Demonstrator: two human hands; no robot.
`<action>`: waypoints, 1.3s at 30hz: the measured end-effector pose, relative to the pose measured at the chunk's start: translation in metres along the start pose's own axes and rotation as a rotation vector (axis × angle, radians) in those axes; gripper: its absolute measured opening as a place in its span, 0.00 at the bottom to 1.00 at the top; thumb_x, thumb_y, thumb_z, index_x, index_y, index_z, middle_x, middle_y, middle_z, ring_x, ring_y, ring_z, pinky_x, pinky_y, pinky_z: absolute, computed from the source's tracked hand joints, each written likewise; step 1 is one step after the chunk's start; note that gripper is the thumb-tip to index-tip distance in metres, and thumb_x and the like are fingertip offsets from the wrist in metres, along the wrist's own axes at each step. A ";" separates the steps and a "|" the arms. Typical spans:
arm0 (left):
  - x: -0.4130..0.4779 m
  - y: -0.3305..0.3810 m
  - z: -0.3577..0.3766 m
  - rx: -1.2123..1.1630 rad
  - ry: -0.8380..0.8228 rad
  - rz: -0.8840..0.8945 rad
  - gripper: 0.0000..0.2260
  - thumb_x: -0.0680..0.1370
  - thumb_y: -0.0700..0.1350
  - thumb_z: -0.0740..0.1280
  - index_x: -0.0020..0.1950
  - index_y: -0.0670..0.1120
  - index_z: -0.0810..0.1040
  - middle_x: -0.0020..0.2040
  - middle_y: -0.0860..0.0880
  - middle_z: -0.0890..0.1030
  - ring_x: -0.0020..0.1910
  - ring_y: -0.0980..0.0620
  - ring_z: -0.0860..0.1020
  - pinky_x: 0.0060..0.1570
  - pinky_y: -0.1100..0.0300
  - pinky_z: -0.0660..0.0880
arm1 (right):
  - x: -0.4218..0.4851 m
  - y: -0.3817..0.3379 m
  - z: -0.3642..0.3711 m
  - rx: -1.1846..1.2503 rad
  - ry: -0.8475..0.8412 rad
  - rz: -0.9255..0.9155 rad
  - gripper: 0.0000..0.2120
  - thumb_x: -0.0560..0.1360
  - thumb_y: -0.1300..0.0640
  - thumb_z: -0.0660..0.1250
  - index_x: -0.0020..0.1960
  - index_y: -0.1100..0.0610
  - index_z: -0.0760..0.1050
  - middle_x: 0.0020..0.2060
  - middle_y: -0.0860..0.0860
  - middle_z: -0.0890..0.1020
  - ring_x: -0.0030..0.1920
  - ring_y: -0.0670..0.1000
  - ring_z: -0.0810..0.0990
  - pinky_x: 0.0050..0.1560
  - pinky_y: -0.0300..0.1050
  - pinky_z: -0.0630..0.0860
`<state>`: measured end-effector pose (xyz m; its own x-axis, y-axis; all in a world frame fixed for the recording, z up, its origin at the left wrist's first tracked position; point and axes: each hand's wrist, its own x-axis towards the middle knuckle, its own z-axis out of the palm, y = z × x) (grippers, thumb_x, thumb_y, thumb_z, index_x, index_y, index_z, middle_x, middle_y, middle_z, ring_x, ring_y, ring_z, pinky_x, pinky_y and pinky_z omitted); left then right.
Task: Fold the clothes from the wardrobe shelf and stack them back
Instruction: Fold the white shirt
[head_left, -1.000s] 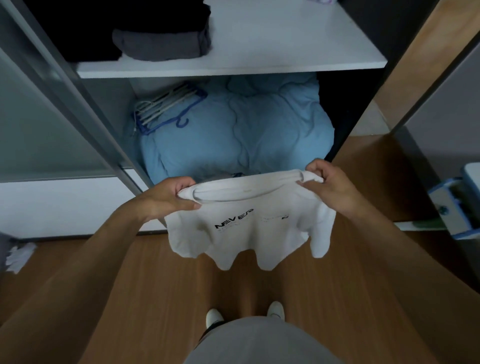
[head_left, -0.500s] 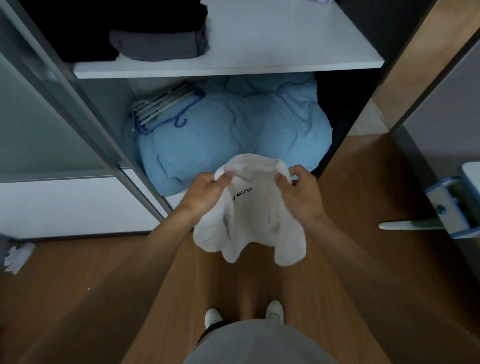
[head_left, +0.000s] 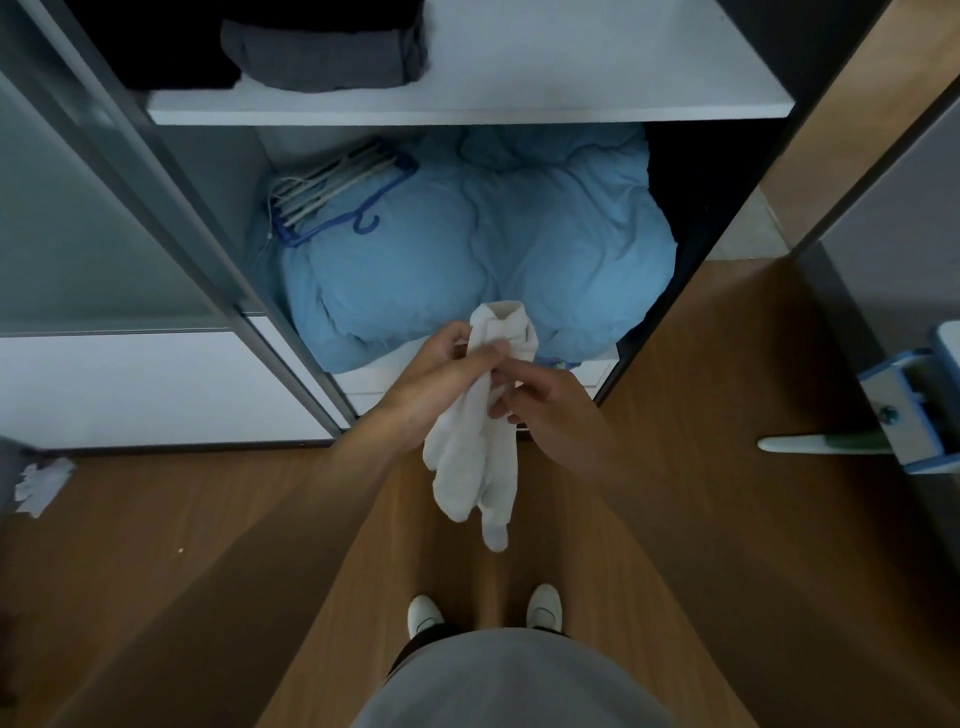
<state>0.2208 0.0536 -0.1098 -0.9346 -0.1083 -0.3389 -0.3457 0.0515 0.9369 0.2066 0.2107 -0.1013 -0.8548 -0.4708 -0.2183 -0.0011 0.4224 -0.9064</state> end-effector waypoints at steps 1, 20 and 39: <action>0.000 -0.001 -0.004 0.033 -0.041 0.003 0.16 0.72 0.56 0.72 0.57 0.52 0.78 0.49 0.51 0.85 0.52 0.49 0.83 0.50 0.54 0.80 | 0.000 0.001 -0.002 -0.011 -0.039 0.005 0.15 0.81 0.71 0.56 0.63 0.67 0.77 0.54 0.65 0.81 0.54 0.61 0.80 0.59 0.53 0.77; -0.018 0.003 -0.009 0.335 -0.282 0.208 0.09 0.77 0.32 0.68 0.45 0.46 0.80 0.34 0.52 0.78 0.30 0.61 0.73 0.31 0.68 0.67 | 0.000 0.011 -0.025 -0.209 -0.094 -0.263 0.06 0.77 0.54 0.70 0.49 0.53 0.74 0.40 0.45 0.76 0.38 0.40 0.74 0.38 0.35 0.70; -0.016 -0.048 -0.027 0.629 -0.141 0.317 0.13 0.76 0.45 0.73 0.59 0.51 0.77 0.55 0.51 0.81 0.53 0.50 0.79 0.54 0.50 0.78 | 0.000 0.004 -0.024 -0.240 -0.052 -0.175 0.12 0.82 0.54 0.64 0.45 0.62 0.74 0.31 0.44 0.70 0.31 0.38 0.70 0.34 0.31 0.66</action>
<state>0.2547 0.0262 -0.1472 -0.9854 0.1332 -0.1064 0.0005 0.6262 0.7796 0.1942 0.2314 -0.0961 -0.8030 -0.5891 -0.0904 -0.2739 0.4995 -0.8219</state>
